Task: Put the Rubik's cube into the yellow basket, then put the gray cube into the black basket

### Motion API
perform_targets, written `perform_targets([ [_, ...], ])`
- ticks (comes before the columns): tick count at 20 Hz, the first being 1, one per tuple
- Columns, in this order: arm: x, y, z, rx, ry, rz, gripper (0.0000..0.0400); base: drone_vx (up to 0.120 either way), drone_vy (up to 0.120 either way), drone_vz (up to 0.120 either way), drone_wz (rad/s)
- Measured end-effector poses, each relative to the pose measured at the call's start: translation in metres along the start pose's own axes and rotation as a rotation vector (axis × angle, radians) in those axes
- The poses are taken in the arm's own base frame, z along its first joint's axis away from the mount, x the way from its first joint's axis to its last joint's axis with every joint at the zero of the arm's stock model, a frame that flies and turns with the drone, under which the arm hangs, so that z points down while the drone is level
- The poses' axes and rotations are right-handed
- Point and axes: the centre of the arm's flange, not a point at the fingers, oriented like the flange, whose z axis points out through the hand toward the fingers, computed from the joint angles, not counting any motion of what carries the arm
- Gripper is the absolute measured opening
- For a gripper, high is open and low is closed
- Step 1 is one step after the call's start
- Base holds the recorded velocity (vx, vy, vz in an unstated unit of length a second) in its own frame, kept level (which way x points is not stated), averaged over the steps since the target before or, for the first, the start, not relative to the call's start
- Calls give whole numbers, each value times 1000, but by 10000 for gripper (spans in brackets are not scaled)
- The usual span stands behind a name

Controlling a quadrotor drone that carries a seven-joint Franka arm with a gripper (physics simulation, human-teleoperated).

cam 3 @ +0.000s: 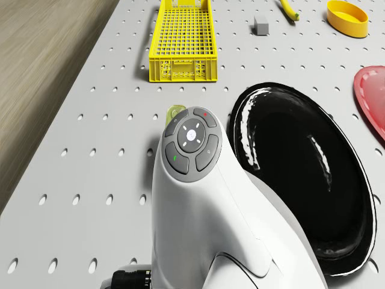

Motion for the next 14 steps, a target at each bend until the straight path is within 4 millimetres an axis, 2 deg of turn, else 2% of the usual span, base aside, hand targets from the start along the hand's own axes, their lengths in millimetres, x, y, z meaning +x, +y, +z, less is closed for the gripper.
perform_targets([
  [14, 0, 0, 0, 0, 0, 0, 400, 0, 0, -117, 0],
])
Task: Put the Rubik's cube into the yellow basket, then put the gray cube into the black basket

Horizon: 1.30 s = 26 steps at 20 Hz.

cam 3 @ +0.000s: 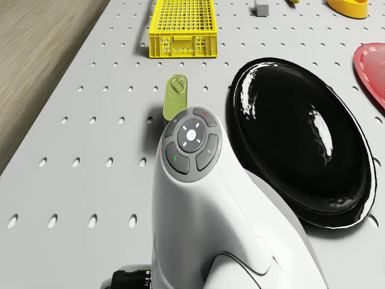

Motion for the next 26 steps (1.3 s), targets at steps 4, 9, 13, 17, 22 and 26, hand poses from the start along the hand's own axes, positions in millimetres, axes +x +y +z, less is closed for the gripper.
perform_targets([
  [4, 0, 0, 3, 0, 0, 0, 400, 0, 0, 0, 0],
  [9, -1, -1, 16, 0, 0, 0, 400, 0, 0, 0, 0],
  [13, -1, -5, 21, 0, 0, 0, 400, 0, 0, 0, 0],
  [17, 1, -8, 23, 0, 0, 0, 400, 0, 0, 0, 0],
  [22, 1, -9, 24, 0, 0, 0, 400, 0, 0, 0, 0],
  [26, 2, -11, 24, 0, 0, 0, 389, 0, 0, 0, 0],
])
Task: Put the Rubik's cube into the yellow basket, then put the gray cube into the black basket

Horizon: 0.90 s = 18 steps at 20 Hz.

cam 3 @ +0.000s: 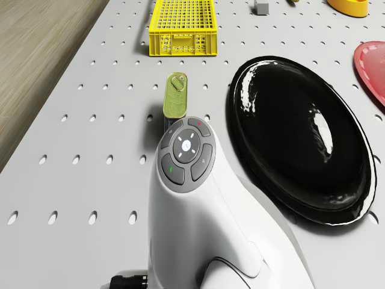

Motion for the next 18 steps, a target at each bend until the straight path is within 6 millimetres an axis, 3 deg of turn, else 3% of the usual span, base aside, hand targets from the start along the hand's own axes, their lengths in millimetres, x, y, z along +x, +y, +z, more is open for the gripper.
perform_targets([
  [6, 0, -1, 0, 0, 0, 0, 339, 0, 0, 0, 0],
  [14, 1, -1, 0, 0, 0, 0, 327, 0, 0, 0, 0],
  [18, 1, -1, -10, 0, 0, 0, 326, 0, 0, 10, 0],
])
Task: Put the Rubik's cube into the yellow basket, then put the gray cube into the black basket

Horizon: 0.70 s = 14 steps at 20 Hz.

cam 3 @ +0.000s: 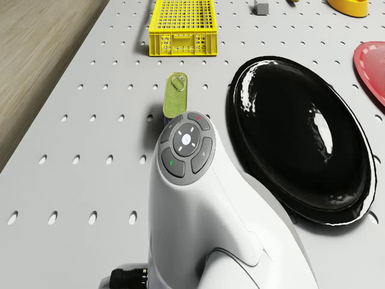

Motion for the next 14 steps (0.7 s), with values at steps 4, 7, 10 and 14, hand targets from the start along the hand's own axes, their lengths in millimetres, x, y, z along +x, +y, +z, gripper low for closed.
perform_targets([
  [4, 0, 0, -13, 0, 0, 0, 325, 0, 0, 120, 0],
  [7, 0, 0, -19, 0, 0, 0, 325, 0, 0, 120, 0],
  [10, 0, 0, -23, 0, 0, 0, 325, 0, 0, 120, 0],
  [14, 0, 0, -25, 0, 0, 0, 325, 0, 0, 120, 0],
])
